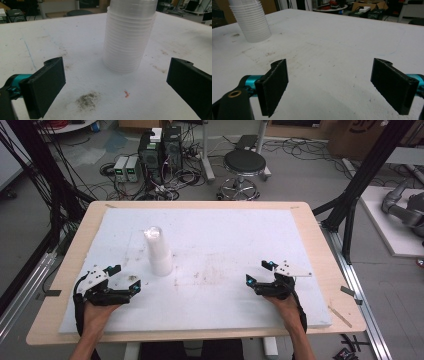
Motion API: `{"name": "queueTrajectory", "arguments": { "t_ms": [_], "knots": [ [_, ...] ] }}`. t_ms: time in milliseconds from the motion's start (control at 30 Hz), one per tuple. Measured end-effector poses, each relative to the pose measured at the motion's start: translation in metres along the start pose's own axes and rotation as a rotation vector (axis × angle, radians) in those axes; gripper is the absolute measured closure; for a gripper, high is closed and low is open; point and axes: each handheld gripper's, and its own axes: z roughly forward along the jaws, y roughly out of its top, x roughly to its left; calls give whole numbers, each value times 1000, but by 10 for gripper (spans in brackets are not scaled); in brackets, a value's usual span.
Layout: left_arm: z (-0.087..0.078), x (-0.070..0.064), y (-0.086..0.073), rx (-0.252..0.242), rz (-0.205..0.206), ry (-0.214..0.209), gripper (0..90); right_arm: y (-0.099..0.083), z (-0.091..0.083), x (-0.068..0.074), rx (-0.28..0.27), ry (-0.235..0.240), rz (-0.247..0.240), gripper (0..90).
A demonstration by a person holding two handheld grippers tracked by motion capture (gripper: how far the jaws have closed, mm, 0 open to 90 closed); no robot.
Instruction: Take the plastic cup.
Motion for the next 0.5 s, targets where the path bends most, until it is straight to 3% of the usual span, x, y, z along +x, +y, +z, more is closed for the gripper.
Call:
{"name": "queueTrajectory", "arguments": {
  "t_ms": [500],
  "knots": [
    [0,0,0,1,0,-6,20,0,-1,1,-5,-3,1,144]
  ]
}}
